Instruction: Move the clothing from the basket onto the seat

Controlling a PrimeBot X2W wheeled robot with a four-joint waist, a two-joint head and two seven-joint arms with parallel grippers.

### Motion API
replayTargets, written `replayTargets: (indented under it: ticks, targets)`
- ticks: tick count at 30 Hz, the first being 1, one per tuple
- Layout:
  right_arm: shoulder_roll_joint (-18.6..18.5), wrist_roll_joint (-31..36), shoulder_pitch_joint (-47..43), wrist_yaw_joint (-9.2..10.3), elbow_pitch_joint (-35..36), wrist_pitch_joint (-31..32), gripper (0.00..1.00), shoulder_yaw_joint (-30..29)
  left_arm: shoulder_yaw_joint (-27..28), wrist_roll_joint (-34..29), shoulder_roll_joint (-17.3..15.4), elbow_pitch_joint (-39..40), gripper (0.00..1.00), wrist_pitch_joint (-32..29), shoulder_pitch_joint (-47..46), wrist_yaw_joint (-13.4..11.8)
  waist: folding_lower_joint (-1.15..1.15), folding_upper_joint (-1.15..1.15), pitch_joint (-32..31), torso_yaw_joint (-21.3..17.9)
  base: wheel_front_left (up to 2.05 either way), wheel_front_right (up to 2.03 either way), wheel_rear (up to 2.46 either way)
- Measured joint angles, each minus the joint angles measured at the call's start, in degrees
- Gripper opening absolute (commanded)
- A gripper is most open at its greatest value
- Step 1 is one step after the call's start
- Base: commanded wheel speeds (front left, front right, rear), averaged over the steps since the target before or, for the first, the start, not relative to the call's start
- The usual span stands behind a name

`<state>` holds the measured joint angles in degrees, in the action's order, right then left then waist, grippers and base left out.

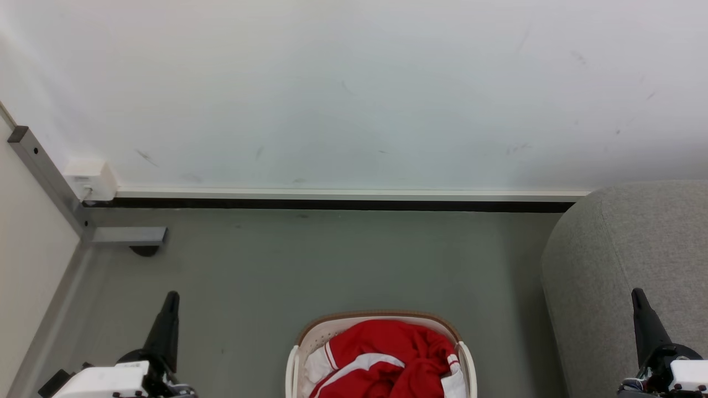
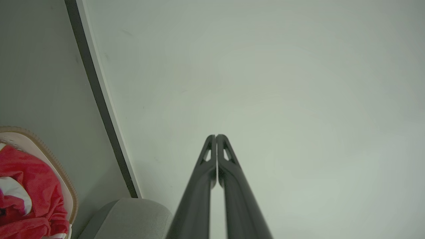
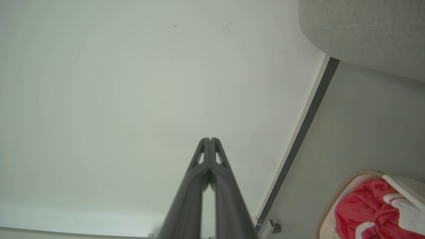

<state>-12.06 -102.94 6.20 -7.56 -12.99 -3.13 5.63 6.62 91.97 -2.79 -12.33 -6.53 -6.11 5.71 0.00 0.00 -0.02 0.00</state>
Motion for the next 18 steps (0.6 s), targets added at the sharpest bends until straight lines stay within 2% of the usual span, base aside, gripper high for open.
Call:
replayTargets:
  ticks: [18]
  targets:
    - [-0.01, -0.01, 0.0, 0.0, 0.0, -0.04, 0.0, 0.01, 0.0, 0.0, 0.0, 0.0, 0.0, 0.0, 0.0, -0.02, 0.0, 0.0, 0.0, 0.0, 0.0, 0.0, 0.0]
